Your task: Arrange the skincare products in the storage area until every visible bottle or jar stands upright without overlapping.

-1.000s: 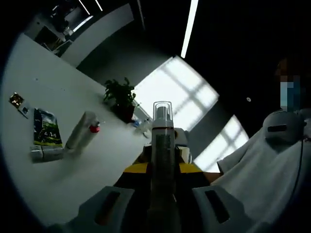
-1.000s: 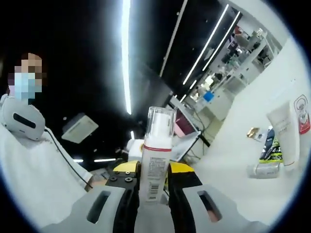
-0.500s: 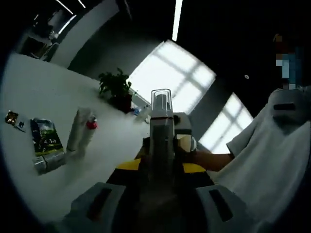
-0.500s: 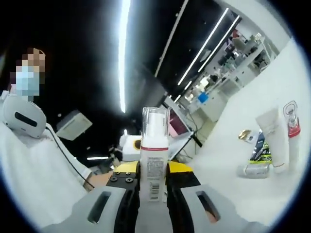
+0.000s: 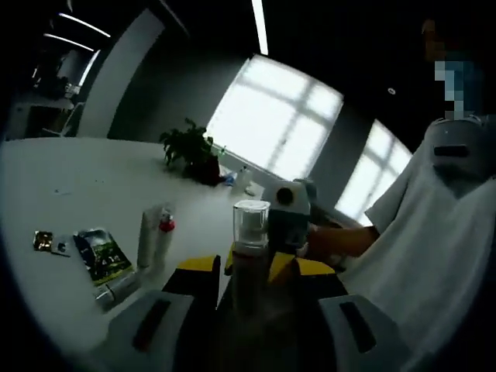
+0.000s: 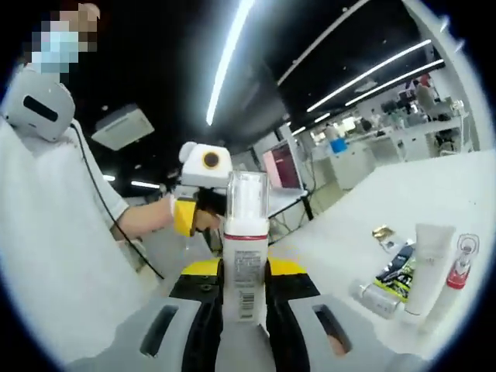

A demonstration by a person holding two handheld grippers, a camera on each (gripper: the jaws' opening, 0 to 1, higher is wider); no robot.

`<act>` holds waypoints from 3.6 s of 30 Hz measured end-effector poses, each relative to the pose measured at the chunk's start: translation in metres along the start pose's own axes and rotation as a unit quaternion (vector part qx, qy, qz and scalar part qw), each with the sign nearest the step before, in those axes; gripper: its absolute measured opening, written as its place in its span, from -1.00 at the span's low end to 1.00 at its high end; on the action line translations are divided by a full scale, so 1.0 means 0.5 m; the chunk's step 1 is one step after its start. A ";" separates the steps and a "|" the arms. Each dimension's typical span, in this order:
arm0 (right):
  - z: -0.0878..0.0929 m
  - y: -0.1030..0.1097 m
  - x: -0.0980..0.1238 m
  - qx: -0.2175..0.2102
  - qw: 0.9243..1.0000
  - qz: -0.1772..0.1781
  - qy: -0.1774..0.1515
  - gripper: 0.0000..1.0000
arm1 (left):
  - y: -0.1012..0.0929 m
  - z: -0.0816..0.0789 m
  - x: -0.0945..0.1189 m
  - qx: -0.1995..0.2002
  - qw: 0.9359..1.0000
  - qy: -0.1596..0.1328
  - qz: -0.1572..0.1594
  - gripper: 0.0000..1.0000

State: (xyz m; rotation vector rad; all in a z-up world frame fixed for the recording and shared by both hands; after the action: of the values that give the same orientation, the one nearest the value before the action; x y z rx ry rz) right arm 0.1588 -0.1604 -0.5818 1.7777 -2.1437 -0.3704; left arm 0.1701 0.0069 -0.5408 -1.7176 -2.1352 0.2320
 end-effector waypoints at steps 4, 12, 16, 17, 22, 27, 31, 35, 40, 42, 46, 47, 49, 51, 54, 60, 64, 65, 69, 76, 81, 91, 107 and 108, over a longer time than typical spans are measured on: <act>0.011 0.003 -0.002 0.028 0.999 -0.012 0.028 -0.62 | 0.002 0.002 -0.010 -0.029 0.999 0.036 0.001 -0.32; 0.018 0.003 0.012 0.061 0.997 -0.034 0.035 -0.62 | -0.008 0.000 -0.020 -0.089 0.991 0.095 0.014 -0.46; 0.022 0.006 0.018 0.070 0.996 -0.037 0.043 -0.62 | -0.018 -0.006 -0.036 -0.107 0.988 0.112 0.001 -0.46; 0.022 0.006 0.020 0.071 0.996 -0.037 0.044 -0.62 | -0.025 -0.008 -0.044 -0.114 0.986 0.118 -0.002 -0.47; 0.029 0.006 0.027 0.076 0.995 -0.035 0.051 -0.62 | -0.041 -0.010 -0.062 -0.138 0.981 0.139 -0.005 -0.52; 0.035 0.006 0.035 0.093 0.993 -0.031 0.068 -0.61 | -0.054 -0.007 -0.074 -0.150 0.977 0.154 -0.004 -0.53; 0.039 0.003 0.039 0.103 0.992 -0.011 0.072 -0.60 | -0.061 -0.009 -0.086 -0.184 0.968 0.172 -0.014 -0.54; 0.043 -0.001 0.043 0.110 0.991 0.015 0.076 -0.59 | -0.061 -0.007 -0.098 -0.209 0.961 0.181 -0.018 -0.54; 0.049 -0.013 0.054 0.101 0.990 0.050 0.080 -0.57 | -0.048 -0.002 -0.112 -0.213 0.961 0.173 -0.018 -0.54; 0.053 -0.018 0.059 0.096 0.990 0.069 0.079 -0.56 | -0.041 0.000 -0.117 -0.212 0.962 0.172 -0.021 -0.54; 0.068 -0.032 0.070 0.080 0.988 0.111 0.079 -0.35 | -0.025 0.009 -0.132 -0.207 0.963 0.172 -0.023 -0.54; 0.073 -0.036 0.073 0.081 0.986 0.122 0.083 -0.30 | -0.023 0.011 -0.136 -0.207 0.963 0.174 -0.024 -0.54; 0.078 -0.040 0.077 0.076 0.985 0.128 0.086 -0.20 | -0.018 0.016 -0.144 -0.209 0.961 0.181 -0.024 -0.54; 0.083 -0.046 0.082 0.072 0.983 0.142 0.090 -0.08 | -0.011 0.021 -0.151 -0.210 0.960 0.184 -0.025 -0.54; 0.084 -0.054 0.087 0.075 0.977 0.171 0.102 0.09 | 0.002 0.027 -0.162 -0.205 0.960 0.187 -0.025 -0.54; 0.092 -0.070 0.097 0.070 0.967 0.218 0.107 0.34 | 0.038 0.035 -0.179 -0.199 0.961 0.190 -0.031 -0.54; 0.097 -0.079 0.107 0.051 0.964 0.242 0.103 0.53 | 0.071 0.050 -0.193 -0.199 0.959 0.196 -0.040 -0.54; 0.098 -0.080 0.107 0.048 0.963 0.246 0.103 0.58 | 0.079 0.054 -0.198 -0.198 0.960 0.196 -0.041 -0.54; 0.098 -0.088 0.108 0.049 0.959 0.259 0.104 0.71 | 0.108 0.070 -0.215 -0.197 0.958 0.201 -0.046 -0.54; 0.107 -0.095 0.106 0.045 0.955 0.268 0.121 0.84 | 0.142 0.087 -0.239 -0.197 0.957 0.210 -0.038 -0.54; 0.108 -0.101 0.110 0.034 0.952 0.279 0.120 0.91 | 0.182 0.101 -0.258 -0.201 0.955 0.215 -0.040 -0.54; 0.108 -0.106 0.119 0.008 0.950 0.294 0.106 0.93 | 0.244 0.126 -0.295 -0.205 0.954 0.212 -0.055 -0.54; 0.114 -0.112 0.118 -0.004 0.945 0.305 0.116 0.99 | 0.287 0.152 -0.328 -0.210 0.956 0.195 -0.066 -0.54; 0.114 -0.112 0.119 -0.005 0.945 0.305 0.116 0.99 | 0.287 0.150 -0.329 -0.210 0.956 0.193 -0.066 -0.54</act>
State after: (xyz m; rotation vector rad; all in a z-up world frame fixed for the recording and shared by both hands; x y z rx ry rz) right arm 0.1758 -0.2298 -0.6510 1.0016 -2.3565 -0.0111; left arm 0.2983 -0.1095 -0.6937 -1.6486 -2.0817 -0.5892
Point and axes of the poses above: the point that each gripper's makers call its tool centre point, and the gripper's own axes: x roughly backward along the fingers, y roughly to its left, z roughly out of its underside, the point moved 9 cm from there along x, roughly backward along the fingers, and after that the axes turned 6 degrees about -x, right-handed, at the moved point
